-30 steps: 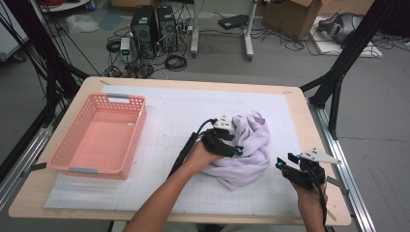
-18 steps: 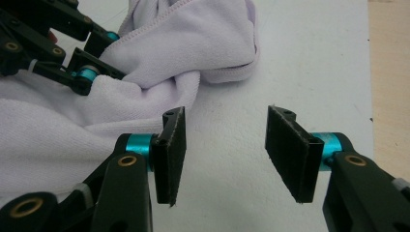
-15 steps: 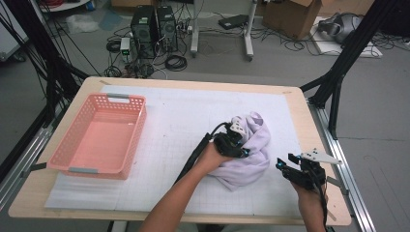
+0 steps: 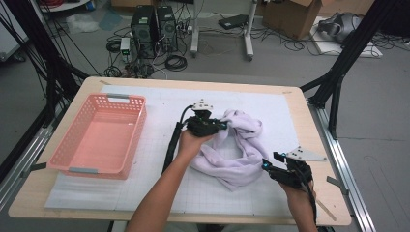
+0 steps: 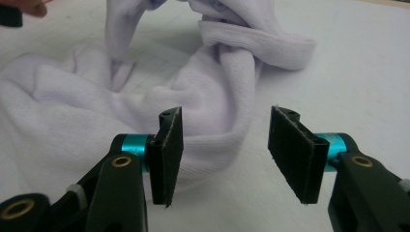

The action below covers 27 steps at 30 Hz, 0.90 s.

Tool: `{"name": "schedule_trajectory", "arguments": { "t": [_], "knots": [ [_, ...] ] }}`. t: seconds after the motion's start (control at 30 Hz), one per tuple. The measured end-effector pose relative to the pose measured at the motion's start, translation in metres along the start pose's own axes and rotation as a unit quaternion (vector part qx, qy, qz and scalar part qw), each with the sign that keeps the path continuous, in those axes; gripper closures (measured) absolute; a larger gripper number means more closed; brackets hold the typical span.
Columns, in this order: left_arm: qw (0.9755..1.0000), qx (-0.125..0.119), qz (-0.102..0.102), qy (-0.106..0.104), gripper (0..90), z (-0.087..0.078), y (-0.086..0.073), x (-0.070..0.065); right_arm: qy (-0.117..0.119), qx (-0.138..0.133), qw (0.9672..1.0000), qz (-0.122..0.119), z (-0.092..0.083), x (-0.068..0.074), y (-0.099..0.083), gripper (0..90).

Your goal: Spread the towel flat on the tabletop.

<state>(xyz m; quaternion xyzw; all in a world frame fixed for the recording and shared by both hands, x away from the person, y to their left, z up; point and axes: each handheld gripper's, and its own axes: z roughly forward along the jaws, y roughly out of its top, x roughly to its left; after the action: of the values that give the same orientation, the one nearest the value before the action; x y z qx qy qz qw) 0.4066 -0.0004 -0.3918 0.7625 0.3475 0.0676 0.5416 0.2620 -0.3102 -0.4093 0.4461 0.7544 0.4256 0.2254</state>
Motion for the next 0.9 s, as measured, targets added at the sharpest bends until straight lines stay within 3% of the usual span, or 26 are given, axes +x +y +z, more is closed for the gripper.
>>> {"name": "schedule_trajectory", "arguments": {
  "t": [0.1, 0.2, 0.3, 0.37, 0.43, 0.53, 0.6, 0.7, 0.77, 0.9],
  "knots": [
    [0.9998, -0.007, -0.008, 0.017, 79.7, -0.01, 0.0, 0.009, 0.016, 0.004, 0.9998, -0.01, 0.01, 0.008, 0.004, 44.9],
    [0.9983, -0.027, -0.022, 0.047, 79.8, -0.028, -0.001, 0.026, 0.065, 0.001, 0.9978, -0.015, 0.02, 0.02, 0.009, 43.6],
    [0.9966, -0.032, -0.029, 0.071, 79.8, -0.04, -0.005, 0.035, 0.09, 0.019, 0.9947, -0.047, 0.032, 0.037, 0.012, 44.0],
    [0.9956, -0.032, -0.034, 0.081, 79.8, -0.046, -0.009, 0.04, 0.076, 0.047, 0.9929, -0.079, 0.043, 0.046, 0.011, 46.0],
    [0.9946, -0.036, -0.04, 0.089, 79.8, -0.052, -0.012, 0.045, 0.066, 0.07, 0.9907, -0.096, 0.05, 0.048, 0.01, 56.0],
    [0.9933, -0.036, -0.045, 0.1, 79.9, -0.06, -0.016, 0.051, 0.069, 0.088, 0.9875, -0.111, 0.049, 0.044, 0.009, 78.0],
    [0.9927, -0.033, -0.042, 0.108, 79.9, -0.064, -0.019, 0.054, 0.068, 0.097, 0.9865, -0.113, 0.044, 0.033, 0.008, 81.1],
    [0.9916, -0.04, -0.042, 0.116, 79.9, -0.069, -0.023, 0.056, 0.043, 0.089, 0.9906, -0.095, 0.03, 0.01, 0.006, 81.8],
    [0.9906, -0.037, -0.04, 0.125, 79.9, -0.071, -0.025, 0.058, 0.01, 0.08, 0.9936, -0.079, 0.018, -0.006, 0.003, 81.9],
    [0.9901, -0.035, -0.035, 0.131, 80.0, -0.071, -0.027, 0.058, -0.053, 0.065, 0.9952, -0.05, -0.002, -0.031, -0.004, 81.7]
  ]
}}
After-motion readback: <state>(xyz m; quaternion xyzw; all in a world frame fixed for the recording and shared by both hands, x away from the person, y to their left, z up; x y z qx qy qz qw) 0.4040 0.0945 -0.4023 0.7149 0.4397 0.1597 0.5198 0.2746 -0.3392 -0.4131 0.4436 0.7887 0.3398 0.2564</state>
